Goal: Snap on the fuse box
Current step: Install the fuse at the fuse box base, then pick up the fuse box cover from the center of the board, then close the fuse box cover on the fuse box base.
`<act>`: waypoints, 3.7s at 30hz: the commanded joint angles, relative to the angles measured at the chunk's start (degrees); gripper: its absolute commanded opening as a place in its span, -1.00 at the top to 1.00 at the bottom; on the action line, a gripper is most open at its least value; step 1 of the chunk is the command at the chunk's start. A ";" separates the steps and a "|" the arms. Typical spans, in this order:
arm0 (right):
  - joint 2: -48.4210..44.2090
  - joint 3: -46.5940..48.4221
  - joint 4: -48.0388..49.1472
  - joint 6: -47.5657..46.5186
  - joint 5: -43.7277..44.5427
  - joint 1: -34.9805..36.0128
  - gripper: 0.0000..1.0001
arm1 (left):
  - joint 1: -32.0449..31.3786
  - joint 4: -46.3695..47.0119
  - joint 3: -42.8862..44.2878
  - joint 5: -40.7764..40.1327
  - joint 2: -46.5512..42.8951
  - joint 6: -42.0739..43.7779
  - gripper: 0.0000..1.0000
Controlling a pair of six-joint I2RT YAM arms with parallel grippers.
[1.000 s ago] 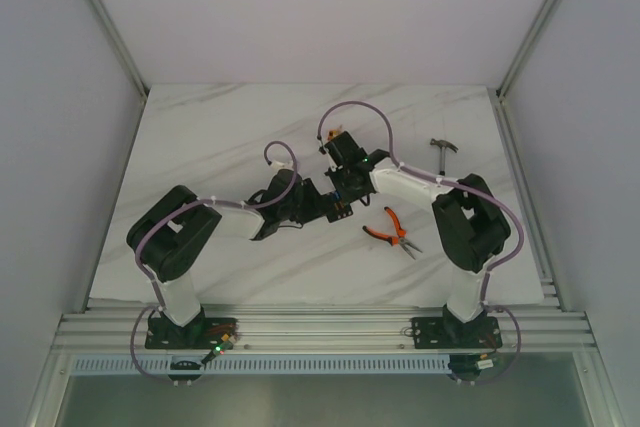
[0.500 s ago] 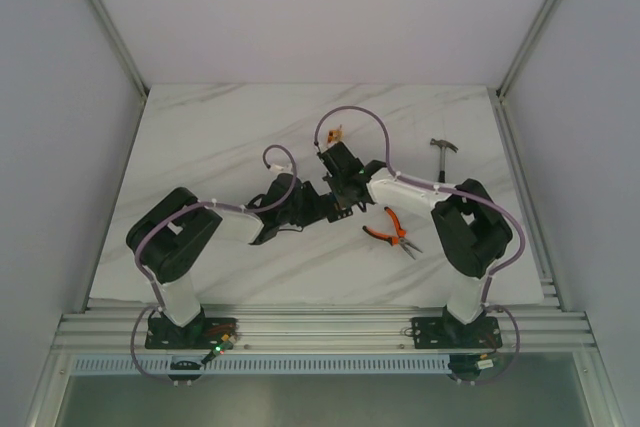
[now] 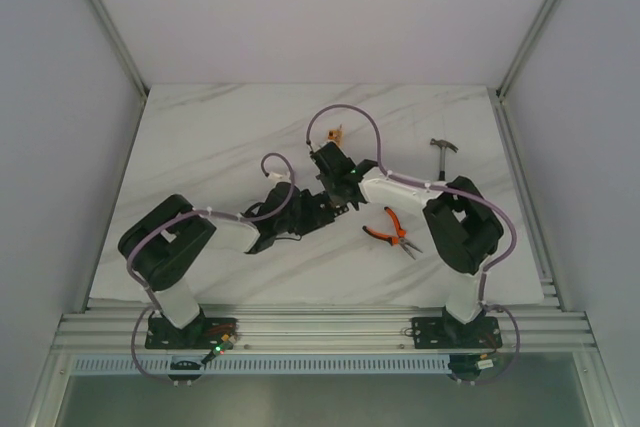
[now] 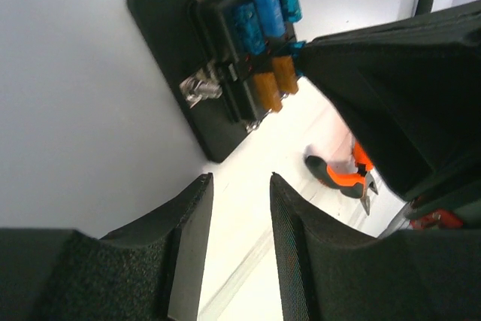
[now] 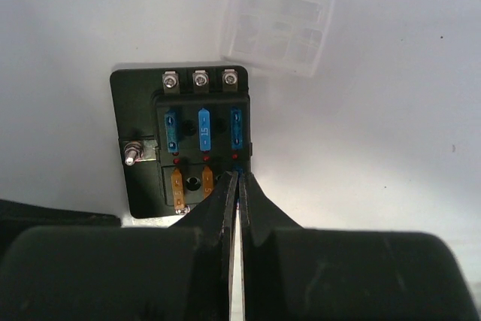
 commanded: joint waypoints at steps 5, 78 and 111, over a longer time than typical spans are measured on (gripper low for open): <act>-1.34 -9.34 -8.19 5.42 -11.01 2.70 1.00 | -0.30 -10.03 -7.08 -6.37 -10.52 0.74 -0.01; -10.56 -3.26 -5.44 17.53 5.05 8.14 0.18 | 7.04 -30.78 -11.55 -14.90 -38.78 8.30 -1.00; -9.41 -7.09 -1.45 16.96 0.86 9.02 -0.37 | 5.10 -27.02 -8.14 -12.91 -31.04 8.21 -0.98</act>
